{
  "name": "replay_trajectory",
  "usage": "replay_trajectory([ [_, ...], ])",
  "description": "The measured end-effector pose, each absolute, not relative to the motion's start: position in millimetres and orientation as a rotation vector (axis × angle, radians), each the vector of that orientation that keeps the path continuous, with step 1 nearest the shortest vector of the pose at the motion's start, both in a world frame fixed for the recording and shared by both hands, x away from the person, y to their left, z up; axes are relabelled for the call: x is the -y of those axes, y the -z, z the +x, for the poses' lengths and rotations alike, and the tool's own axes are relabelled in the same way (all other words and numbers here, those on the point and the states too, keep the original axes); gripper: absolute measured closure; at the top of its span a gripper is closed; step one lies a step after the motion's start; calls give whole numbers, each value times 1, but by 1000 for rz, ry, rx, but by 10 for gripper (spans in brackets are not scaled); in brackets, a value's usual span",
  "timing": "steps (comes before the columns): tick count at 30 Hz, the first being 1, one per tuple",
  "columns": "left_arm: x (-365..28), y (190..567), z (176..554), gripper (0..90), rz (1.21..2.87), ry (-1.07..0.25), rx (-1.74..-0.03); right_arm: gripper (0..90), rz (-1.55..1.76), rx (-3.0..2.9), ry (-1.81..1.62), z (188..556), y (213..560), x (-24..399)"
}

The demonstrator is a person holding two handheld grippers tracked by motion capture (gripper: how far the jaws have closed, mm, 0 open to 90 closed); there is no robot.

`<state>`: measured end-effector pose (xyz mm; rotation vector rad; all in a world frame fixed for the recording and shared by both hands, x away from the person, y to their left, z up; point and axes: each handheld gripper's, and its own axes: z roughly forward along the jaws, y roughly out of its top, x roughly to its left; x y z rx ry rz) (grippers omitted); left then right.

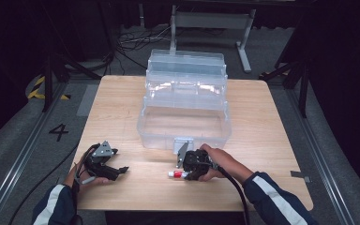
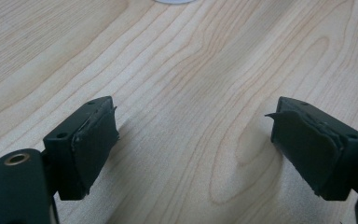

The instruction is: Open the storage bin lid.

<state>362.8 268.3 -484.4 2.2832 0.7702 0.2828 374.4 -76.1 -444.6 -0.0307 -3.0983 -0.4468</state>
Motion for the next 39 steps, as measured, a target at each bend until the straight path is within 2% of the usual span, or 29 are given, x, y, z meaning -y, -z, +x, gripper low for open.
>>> replay_trajectory([
  [39, -266, 485, 369, 140, 2289, -264, -750, 708, -200, 3125, 574, 381, 408, 135],
])
